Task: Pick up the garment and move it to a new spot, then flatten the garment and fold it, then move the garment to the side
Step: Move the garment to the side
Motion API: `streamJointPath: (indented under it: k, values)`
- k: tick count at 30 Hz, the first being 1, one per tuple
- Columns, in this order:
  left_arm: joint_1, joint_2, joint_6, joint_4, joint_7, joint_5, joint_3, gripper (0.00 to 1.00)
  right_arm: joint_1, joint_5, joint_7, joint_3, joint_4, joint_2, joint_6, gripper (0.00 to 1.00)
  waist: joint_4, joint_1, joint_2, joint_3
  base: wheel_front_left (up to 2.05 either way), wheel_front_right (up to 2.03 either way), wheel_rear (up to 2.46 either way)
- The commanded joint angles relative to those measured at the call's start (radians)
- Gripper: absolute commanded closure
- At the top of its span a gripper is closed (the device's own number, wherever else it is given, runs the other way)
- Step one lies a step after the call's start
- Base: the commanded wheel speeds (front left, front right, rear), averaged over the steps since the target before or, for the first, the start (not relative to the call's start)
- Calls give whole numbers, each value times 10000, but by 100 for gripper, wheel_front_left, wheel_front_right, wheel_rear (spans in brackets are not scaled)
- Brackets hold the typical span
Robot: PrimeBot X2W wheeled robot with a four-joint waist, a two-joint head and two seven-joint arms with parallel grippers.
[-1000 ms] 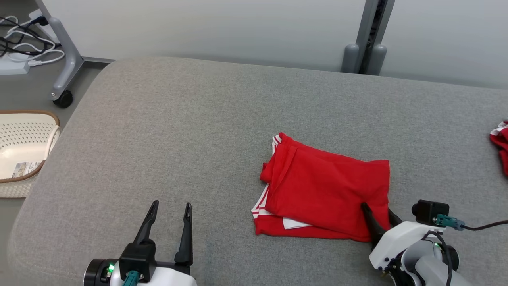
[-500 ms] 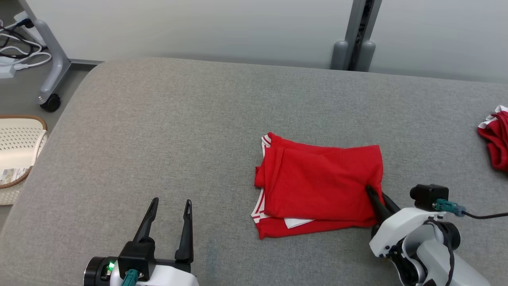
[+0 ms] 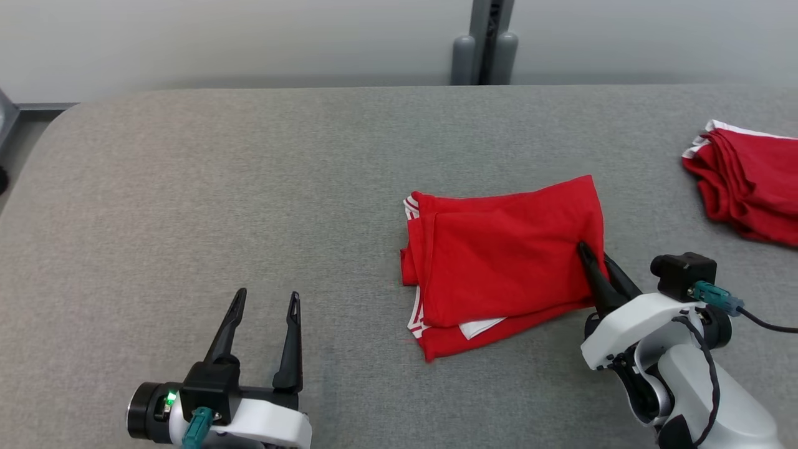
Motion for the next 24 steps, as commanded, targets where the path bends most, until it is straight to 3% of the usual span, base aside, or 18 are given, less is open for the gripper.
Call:
streamJointPath:
  k: [1,16,24]
  values:
    - [-193,32,-50,-35,-32,56,53,0,46,-96,-10,-98,-101,9,3,100,-480,-1,0,163,0,0,0]
    - [-653,139,-335,22,-33,417,203,0,86,-344,-8,-416,-412,385,3,100,-2478,-1,0,528,0,0,0]
    - [-793,207,-389,8,-32,601,226,0,51,-396,-8,-510,-499,497,3,100,-3146,-1,0,712,0,0,0]
